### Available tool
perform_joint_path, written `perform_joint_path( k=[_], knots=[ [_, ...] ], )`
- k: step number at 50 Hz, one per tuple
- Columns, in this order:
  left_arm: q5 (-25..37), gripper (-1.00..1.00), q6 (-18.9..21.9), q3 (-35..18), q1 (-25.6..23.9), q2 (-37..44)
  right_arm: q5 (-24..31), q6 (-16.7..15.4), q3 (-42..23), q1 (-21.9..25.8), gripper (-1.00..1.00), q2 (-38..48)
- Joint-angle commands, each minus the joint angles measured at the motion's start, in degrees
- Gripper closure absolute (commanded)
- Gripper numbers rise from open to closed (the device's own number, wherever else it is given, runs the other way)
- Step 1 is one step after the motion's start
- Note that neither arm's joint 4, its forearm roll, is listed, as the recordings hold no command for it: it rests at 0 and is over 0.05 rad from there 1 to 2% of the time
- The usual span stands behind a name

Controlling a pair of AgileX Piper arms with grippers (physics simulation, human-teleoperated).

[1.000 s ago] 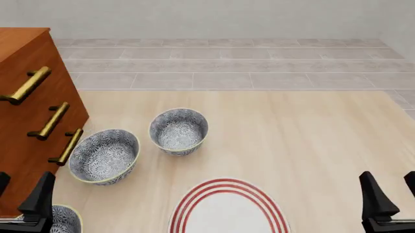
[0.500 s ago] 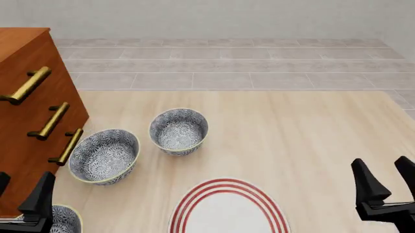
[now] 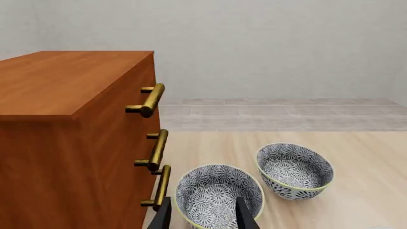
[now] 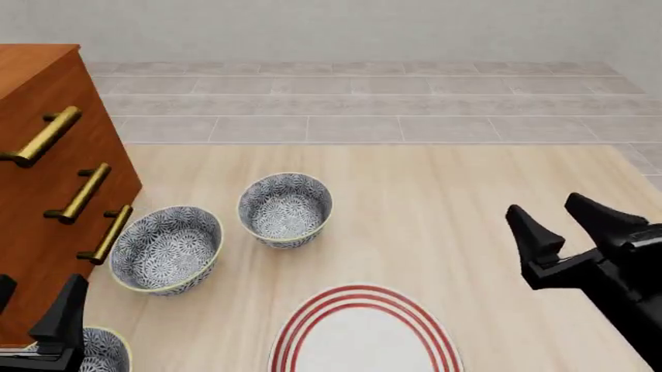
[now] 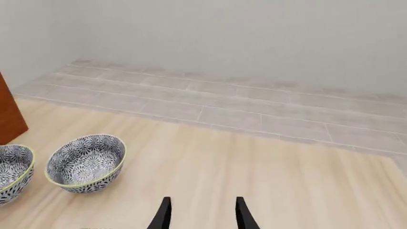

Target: Pick up the bowl and put it in the front on the plate.

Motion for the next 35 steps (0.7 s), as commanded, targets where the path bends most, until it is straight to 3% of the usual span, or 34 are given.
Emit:
perform_joint_path(
  k=[1,5,8,15,19,21,23,32,35],
  knots=[
    [0.00,-1.00,0.00,0.00,0.00,0.00,-0.90,1.40,-6.06,6.18,-1.00,10.71],
    [0.00,-1.00,0.00,0.00,0.00,0.00,0.02,1.06,-8.23,7.85,-1.00,13.20],
    [0.00,-1.00,0.00,0.00,0.00,0.00,1.21,3.31,-10.63,8.66,-1.00,16.36],
    [0.00,-1.00,0.00,0.00,0.00,0.00,4.34,4.16,-15.49,9.68,-1.00,20.41],
    [0.00,-1.00,0.00,0.00,0.00,0.00,5.84,1.74,-18.18,10.93,-1.00,22.97],
    [0.00,-1.00,0.00,0.00,0.00,0.00,7.63,5.25,-19.87,9.82,-1.00,24.41],
    [0.00,-1.00,0.00,0.00,0.00,0.00,8.38,3.31,-20.90,10.48,-1.00,24.71],
    [0.00,-1.00,0.00,0.00,0.00,0.00,12.56,2.67,-26.26,12.16,-1.00,29.16],
    [0.00,-1.00,0.00,0.00,0.00,0.00,14.71,5.82,-28.56,14.08,-1.00,31.33]
  ],
)
